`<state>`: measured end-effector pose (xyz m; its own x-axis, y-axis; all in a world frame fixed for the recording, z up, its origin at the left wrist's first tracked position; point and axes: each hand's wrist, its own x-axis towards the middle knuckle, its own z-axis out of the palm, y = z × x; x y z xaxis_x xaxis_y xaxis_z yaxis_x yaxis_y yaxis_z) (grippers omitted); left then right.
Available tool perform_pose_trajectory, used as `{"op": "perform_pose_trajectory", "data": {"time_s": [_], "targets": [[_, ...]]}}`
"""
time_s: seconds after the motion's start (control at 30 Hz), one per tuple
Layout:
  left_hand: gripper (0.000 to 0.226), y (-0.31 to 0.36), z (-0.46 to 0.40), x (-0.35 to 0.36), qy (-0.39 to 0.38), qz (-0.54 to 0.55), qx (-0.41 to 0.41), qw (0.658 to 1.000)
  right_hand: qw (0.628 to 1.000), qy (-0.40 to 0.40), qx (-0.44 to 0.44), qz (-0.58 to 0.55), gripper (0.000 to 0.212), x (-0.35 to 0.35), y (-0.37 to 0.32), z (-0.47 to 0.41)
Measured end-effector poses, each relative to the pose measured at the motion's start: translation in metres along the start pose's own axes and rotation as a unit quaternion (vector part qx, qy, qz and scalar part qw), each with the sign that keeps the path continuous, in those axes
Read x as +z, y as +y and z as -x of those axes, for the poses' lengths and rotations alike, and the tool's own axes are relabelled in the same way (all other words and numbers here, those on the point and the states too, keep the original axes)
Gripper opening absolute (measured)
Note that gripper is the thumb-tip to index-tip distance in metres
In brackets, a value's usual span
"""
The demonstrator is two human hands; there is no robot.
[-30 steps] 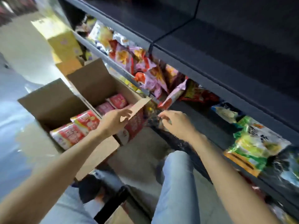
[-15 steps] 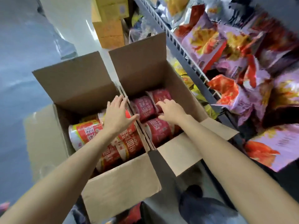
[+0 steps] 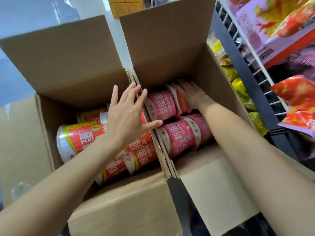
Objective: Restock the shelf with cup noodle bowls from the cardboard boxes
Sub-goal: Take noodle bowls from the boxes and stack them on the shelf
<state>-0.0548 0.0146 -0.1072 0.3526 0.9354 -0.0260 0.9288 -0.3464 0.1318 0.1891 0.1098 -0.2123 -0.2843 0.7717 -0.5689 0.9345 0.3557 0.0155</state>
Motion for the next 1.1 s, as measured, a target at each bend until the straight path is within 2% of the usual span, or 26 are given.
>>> {"op": "perform_pose_trajectory", "data": {"time_s": [0.13,0.23,0.33,0.47,0.53,0.57,0.6,0.63,0.67,0.73,0.8,0.83,0.9,0.97,1.03,1.1], "targets": [[0.097,0.001,0.000,0.002,0.004,-0.003,0.001,1.000,0.999,0.021,-0.036,0.022,0.126,0.001,0.007,0.001],[0.098,0.002,0.000,-0.002,-0.009,-0.006,-0.005,1.000,0.992,0.095,-0.062,0.058,0.124,-0.006,0.009,0.019],[0.098,0.005,0.000,-0.006,-0.035,-0.001,-0.019,0.999,0.986,0.153,-0.047,0.052,0.124,-0.022,0.005,0.054],[0.102,0.012,0.004,-0.012,-0.067,0.028,-0.055,0.996,0.955,0.296,-0.019,-0.014,0.122,-0.036,0.002,0.118],[0.112,0.029,0.008,-0.025,-0.078,0.128,-0.067,0.986,0.934,0.339,-0.017,-0.116,0.121,-0.041,0.000,0.149],[0.117,0.039,0.008,-0.036,-0.090,0.242,-0.091,0.962,0.922,0.343,-0.024,-0.177,0.122,-0.046,-0.004,0.163],[0.121,0.046,0.005,-0.043,-0.113,0.373,-0.130,0.912,0.911,0.339,-0.033,-0.232,0.123,-0.050,-0.009,0.174],[0.125,0.050,0.002,-0.048,-0.127,0.488,-0.172,0.846,0.898,0.334,-0.044,-0.284,0.124,-0.054,-0.016,0.183],[0.126,0.051,-0.001,-0.050,-0.126,0.560,-0.212,0.791,0.881,0.330,-0.053,-0.334,0.124,-0.056,-0.024,0.189],[0.105,0.043,-0.006,-0.050,-0.101,0.629,-0.265,0.724,0.837,0.344,-0.065,-0.421,0.122,-0.057,-0.041,0.194],[0.067,0.030,-0.005,-0.049,-0.090,0.686,-0.273,0.668,0.796,0.369,-0.070,-0.475,0.122,-0.055,-0.054,0.190],[0.061,0.025,-0.003,-0.050,-0.092,0.707,-0.269,0.647,0.780,0.376,-0.076,-0.494,0.122,-0.054,-0.060,0.187],[0.058,0.016,0.002,-0.052,-0.082,0.744,-0.251,0.613,0.754,0.381,-0.099,-0.526,0.121,-0.054,-0.072,0.179],[0.047,0.010,0.005,-0.055,-0.048,0.773,-0.225,0.591,0.750,0.367,-0.122,-0.537,0.120,-0.055,-0.081,0.171],[0.039,0.004,0.009,-0.058,-0.007,0.765,-0.231,0.601,0.790,0.333,-0.123,-0.500,0.122,-0.052,-0.079,0.159],[0.037,0.000,0.012,-0.061,0.023,0.739,-0.257,0.622,0.870,0.276,-0.099,-0.396,0.118,-0.046,-0.061,0.144]]}}
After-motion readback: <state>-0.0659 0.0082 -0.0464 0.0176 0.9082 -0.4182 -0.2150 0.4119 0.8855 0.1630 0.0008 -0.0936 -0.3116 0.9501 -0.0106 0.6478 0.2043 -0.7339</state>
